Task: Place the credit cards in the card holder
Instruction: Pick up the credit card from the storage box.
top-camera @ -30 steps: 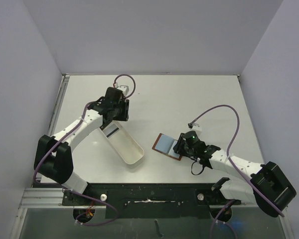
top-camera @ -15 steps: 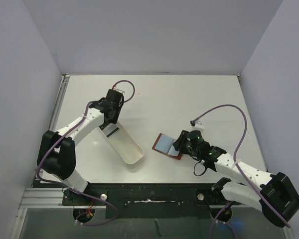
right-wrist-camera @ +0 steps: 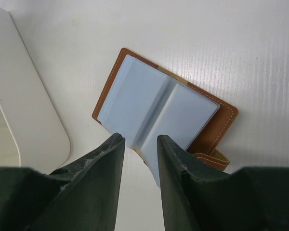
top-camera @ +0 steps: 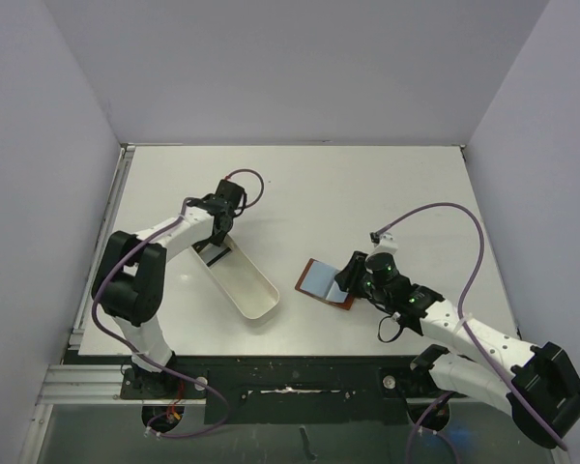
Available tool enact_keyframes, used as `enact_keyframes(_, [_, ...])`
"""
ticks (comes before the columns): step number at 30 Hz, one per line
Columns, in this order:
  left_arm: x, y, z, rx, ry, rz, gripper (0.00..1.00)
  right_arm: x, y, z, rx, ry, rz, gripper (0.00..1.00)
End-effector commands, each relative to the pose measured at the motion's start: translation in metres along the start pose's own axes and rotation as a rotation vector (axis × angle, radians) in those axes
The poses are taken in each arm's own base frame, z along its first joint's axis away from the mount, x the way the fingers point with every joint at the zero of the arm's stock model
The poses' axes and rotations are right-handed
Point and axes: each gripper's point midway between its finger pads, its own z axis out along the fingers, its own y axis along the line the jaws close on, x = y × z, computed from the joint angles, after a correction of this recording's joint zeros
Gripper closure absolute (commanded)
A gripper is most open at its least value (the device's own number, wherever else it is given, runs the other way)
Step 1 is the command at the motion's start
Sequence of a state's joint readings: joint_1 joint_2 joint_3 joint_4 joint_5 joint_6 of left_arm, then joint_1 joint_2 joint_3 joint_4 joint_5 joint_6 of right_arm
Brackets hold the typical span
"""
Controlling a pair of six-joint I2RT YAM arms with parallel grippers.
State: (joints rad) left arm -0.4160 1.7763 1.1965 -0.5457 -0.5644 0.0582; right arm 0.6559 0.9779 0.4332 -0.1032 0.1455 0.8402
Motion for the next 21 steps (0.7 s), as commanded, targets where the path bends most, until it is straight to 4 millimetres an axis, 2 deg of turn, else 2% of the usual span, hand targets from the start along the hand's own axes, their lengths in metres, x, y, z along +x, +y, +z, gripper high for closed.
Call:
enact_keyframes(1, [-0.027,0.014,0.000,-0.071,-0.063,-0.021,0.57,-0.026,0.020,-0.005,-0.073,-0.086,-0.003,0.65])
enact_keyframes(4, [-0.025,0.017,0.002,-0.093,-0.056,-0.015,0.59,-0.027,0.019,-0.005,-0.072,-0.090,-0.003,0.65])
enact_keyframes(14, [-0.030,0.023,-0.001,-0.125,-0.064,-0.008,0.75,-0.025,0.015,-0.004,-0.069,-0.082,0.005,0.65])
enact_keyframes(21, [-0.037,0.018,-0.012,-0.144,-0.073,0.024,0.80,-0.023,0.014,-0.004,-0.072,-0.077,0.011,0.65])
